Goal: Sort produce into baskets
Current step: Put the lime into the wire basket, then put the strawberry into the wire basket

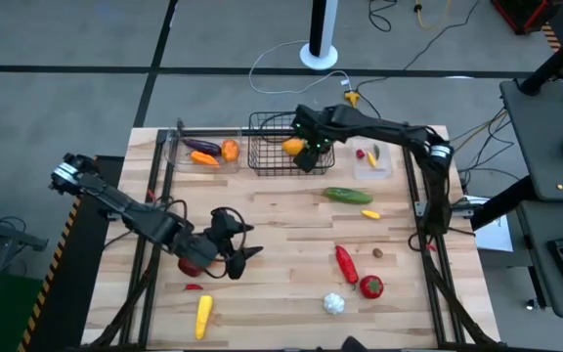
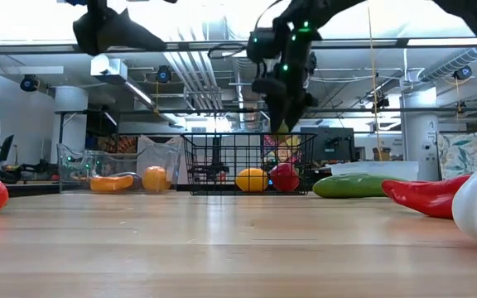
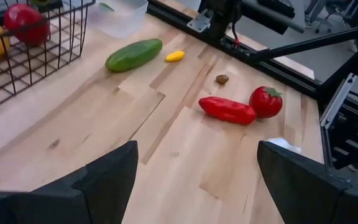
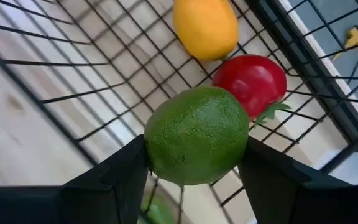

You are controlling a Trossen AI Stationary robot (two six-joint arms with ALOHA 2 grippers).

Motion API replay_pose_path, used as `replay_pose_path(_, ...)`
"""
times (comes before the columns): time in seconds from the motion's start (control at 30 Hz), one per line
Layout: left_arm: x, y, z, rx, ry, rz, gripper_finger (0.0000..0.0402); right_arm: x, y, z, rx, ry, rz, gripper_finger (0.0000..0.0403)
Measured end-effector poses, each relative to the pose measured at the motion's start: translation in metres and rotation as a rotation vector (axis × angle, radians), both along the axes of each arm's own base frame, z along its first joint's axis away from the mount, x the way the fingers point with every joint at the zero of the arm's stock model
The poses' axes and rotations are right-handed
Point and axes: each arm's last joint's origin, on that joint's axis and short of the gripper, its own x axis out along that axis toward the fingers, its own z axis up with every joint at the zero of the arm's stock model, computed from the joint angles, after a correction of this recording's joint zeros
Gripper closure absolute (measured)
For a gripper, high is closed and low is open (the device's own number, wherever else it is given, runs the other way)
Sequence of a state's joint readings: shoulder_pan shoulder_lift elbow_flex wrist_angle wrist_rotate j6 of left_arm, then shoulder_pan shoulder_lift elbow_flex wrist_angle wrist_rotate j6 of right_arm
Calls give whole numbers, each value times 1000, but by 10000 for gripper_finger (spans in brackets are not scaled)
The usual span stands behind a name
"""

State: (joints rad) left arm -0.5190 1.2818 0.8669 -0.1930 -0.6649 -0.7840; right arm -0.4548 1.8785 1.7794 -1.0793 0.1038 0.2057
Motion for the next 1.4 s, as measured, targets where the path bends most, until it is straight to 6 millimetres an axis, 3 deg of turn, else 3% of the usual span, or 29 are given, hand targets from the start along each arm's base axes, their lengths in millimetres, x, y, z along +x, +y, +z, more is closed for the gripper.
replay_pose_path(0.23, 3, -5, -8, -19, 19, 8, 90, 5, -13, -20, 1, 39, 33, 185)
replay_pose_path(0.4, 3, -5, -8, -29, 17, 14, 90, 7, -17, -26, 11, 43, 30, 158)
replay_pose_path(0.63, 3, -5, -9, -47, 15, 24, 90, 7, -17, -23, 3, 28, 30, 129)
replay_pose_path(1.03, 5, -10, -15, -86, 24, 43, 90, 6, -17, -21, -3, 29, 46, 142)
replay_pose_path(1.2, 6, -11, -19, -107, 34, 50, 90, 7, -17, -8, -27, 5, 75, 145)
replay_pose_path(1.4, -2, -11, -30, -225, 180, 52, 90, 0, 7, 39, -102, -105, 127, 148)
